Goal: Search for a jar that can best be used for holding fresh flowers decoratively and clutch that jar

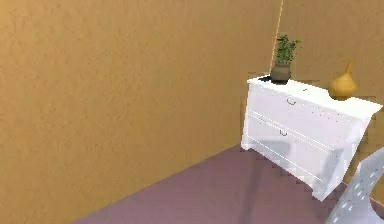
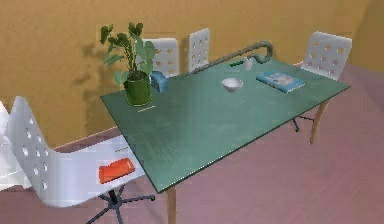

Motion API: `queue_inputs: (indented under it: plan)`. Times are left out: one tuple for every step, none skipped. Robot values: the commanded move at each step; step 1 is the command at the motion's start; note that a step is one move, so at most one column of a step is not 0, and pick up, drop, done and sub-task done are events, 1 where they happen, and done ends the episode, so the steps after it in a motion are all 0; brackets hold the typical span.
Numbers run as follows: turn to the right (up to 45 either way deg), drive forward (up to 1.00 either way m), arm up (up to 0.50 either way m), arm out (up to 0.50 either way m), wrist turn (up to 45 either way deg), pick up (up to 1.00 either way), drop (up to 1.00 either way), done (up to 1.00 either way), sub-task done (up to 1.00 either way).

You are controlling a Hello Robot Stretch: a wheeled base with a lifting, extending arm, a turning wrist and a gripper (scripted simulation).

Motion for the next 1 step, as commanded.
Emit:
queue_inputs:
  plan:
    - [3.0,0.00,0.00,0.00,0.0,0.00,0.00,0.00,0.00]
